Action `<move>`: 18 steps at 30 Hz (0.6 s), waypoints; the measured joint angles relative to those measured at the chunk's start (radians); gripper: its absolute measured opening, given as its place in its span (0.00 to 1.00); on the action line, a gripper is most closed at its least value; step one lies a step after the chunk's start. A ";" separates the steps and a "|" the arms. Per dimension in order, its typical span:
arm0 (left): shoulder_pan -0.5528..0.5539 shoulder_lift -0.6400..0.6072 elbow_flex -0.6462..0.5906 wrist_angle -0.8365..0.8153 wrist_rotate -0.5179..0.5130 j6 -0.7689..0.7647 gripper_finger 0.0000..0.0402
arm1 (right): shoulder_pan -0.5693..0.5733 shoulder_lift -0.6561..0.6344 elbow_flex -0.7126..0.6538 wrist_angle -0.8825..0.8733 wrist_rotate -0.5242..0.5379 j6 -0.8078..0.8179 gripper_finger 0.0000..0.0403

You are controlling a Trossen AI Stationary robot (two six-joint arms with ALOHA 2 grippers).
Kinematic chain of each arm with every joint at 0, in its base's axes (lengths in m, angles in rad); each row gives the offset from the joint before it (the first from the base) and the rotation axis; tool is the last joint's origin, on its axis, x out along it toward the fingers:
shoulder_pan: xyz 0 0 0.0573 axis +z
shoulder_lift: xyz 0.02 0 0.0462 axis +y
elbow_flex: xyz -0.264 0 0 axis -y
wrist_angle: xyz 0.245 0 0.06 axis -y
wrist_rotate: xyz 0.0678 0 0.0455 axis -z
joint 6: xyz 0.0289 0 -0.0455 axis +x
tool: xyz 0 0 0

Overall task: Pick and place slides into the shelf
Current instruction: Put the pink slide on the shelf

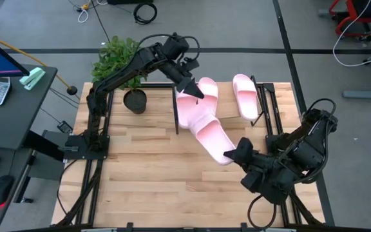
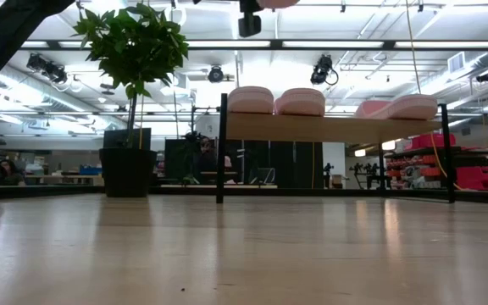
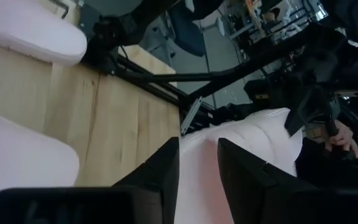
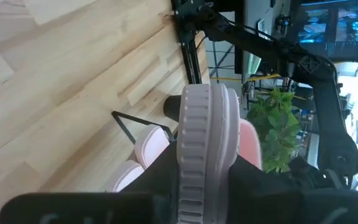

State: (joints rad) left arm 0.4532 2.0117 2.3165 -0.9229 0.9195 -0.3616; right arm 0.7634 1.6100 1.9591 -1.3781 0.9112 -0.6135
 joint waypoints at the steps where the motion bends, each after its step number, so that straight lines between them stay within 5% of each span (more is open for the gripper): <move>1: 0.000 0.000 0.000 0.015 0.000 -0.008 0.29 | -0.003 0.000 0.000 -0.001 0.003 0.009 0.18; 13: 0.000 -0.041 0.000 0.210 -0.004 -0.072 0.25 | -0.128 -0.018 0.000 -0.072 0.081 0.139 0.18; 18: -0.017 -0.108 0.002 0.234 -0.136 0.018 0.20 | -0.204 -0.052 0.000 -0.179 0.132 0.254 0.18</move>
State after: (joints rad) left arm 0.4360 1.9040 2.3180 -0.6889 0.7837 -0.3435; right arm 0.5598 1.5583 1.9591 -1.5570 1.0434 -0.3599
